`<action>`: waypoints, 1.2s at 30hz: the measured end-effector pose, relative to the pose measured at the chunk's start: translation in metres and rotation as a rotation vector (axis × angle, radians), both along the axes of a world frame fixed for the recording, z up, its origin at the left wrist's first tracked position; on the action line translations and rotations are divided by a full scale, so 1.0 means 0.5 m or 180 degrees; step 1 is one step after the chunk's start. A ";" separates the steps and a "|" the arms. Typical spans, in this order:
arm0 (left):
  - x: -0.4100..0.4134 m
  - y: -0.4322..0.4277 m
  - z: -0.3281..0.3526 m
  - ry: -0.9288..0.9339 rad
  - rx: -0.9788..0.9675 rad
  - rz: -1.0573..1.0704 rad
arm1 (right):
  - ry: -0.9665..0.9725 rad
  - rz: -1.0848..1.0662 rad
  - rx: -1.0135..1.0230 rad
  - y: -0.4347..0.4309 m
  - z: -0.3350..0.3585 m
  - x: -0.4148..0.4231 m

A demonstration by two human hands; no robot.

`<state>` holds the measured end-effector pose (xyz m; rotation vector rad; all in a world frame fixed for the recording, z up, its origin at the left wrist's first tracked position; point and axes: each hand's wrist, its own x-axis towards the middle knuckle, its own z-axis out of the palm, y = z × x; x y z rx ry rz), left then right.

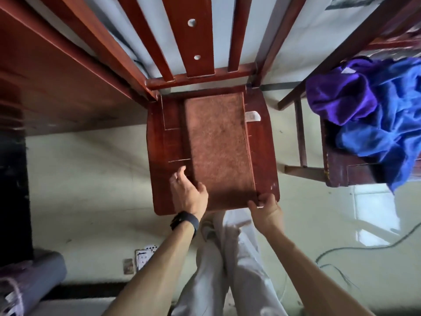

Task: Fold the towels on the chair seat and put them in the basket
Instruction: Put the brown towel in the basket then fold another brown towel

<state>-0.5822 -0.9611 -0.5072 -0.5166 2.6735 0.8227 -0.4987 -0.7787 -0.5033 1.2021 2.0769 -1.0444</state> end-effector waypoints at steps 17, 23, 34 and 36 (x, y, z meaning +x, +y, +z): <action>0.134 -0.096 0.030 -0.1591 0.1427 0.1187 | 0.0066 -0.1040 -0.0831 0.004 0.050 0.051; 0.181 -0.141 0.132 -0.1866 0.1450 0.1224 | -0.0133 -0.1183 -0.0837 -0.034 0.140 0.113; 0.046 -0.126 0.253 -0.2148 0.1939 0.0714 | 0.0460 -0.0409 -0.0682 -0.028 0.248 0.033; -0.022 -0.127 0.252 -0.2227 0.2090 0.0628 | 0.0559 -0.0315 -0.0779 -0.006 0.246 -0.017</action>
